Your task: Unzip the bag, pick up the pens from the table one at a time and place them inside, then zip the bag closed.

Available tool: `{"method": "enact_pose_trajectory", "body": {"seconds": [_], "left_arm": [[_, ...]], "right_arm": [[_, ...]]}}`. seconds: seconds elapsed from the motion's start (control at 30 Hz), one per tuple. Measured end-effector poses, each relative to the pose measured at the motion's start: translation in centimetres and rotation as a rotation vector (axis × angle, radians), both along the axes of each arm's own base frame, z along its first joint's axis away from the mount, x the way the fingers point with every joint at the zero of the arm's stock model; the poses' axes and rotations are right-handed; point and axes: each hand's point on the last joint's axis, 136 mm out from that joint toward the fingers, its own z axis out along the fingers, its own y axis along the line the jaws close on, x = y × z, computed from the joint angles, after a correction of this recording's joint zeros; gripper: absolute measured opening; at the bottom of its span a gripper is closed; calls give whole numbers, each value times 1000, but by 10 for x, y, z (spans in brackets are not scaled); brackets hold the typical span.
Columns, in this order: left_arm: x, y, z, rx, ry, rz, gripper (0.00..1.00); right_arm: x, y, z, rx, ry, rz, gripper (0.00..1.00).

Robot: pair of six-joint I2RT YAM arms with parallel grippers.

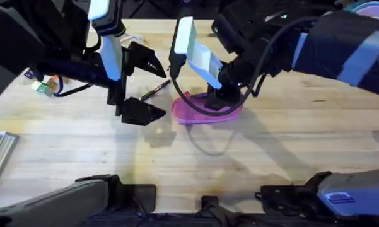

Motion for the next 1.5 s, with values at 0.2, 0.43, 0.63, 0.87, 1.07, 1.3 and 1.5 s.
{"method": "enact_pose_trajectory", "body": {"seconds": [0.2, 0.43, 0.63, 0.87, 1.07, 1.3, 1.5], "left_arm": [[0, 0, 0, 0, 0, 0, 992], [0, 0, 0, 0, 0, 0, 993], [0, 0, 0, 0, 0, 0, 993], [0, 0, 0, 0, 0, 0, 993], [0, 0, 0, 0, 0, 0, 993], [0, 0, 0, 0, 0, 0, 993], [0, 0, 0, 0, 0, 0, 993]], "right_arm": [[3, 1, 1, 8, -10, -1, 32], [7, 5, 3, 22, -29, -1, 32], [20, 10, 8, 57, -78, -9, 32], [26, 0, 7, 49, -69, -41, 33], [18, -7, -3, 19, -9, -47, 32], [12, -7, -23, -10, 60, -40, 32], [12, -6, -24, -12, 62, -37, 32]]}}
